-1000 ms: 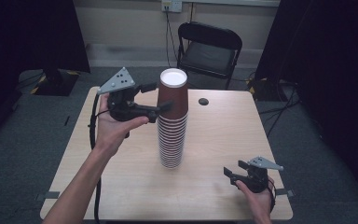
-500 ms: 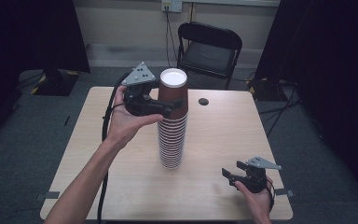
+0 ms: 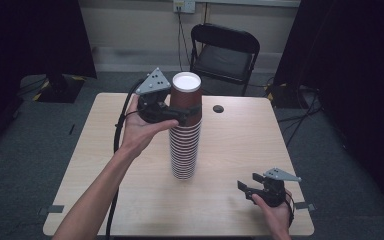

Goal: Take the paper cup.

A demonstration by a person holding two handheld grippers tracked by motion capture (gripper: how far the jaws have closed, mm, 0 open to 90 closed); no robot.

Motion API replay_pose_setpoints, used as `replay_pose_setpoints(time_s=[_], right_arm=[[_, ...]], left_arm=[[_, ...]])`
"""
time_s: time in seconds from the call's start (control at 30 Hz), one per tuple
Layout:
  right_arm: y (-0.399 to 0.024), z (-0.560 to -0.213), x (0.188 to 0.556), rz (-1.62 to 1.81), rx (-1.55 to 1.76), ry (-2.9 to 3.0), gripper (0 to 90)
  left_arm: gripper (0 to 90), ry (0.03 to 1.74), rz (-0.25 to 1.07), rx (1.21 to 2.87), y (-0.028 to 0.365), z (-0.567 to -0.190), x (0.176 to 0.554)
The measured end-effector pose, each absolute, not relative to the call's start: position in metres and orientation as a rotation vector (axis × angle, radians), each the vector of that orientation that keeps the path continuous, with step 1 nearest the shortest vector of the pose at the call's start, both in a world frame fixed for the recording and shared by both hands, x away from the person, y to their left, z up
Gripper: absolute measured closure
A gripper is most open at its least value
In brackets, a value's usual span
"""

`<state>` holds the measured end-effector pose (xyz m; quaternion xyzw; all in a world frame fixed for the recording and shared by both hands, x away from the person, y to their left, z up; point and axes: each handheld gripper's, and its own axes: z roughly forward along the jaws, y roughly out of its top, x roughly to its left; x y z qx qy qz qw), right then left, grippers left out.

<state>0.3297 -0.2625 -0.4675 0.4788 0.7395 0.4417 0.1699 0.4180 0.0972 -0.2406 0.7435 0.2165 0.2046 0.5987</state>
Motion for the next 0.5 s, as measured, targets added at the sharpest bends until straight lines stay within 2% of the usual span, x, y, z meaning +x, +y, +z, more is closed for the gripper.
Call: replay_pose_setpoints(time_s=[0.13,0.23,0.3,0.5], right_arm=[[-0.263,-0.467,0.33,1.255,1.371,2.096,26.6],[-0.263,-0.467,0.33,1.261,1.37,2.096,26.6],[-0.264,-0.467,0.33,1.263,1.369,2.096,26.5],[-0.264,-0.467,0.329,1.266,1.371,2.1,26.5]], left_arm=[[12.8,0.518,0.506,1.746,0.094,-0.242,0.417],[12.2,0.545,0.438,1.783,0.089,-0.246,0.42],[10.7,0.56,0.46,1.805,0.085,-0.25,0.421],[11.1,0.581,0.416,1.8,0.085,-0.253,0.423]])
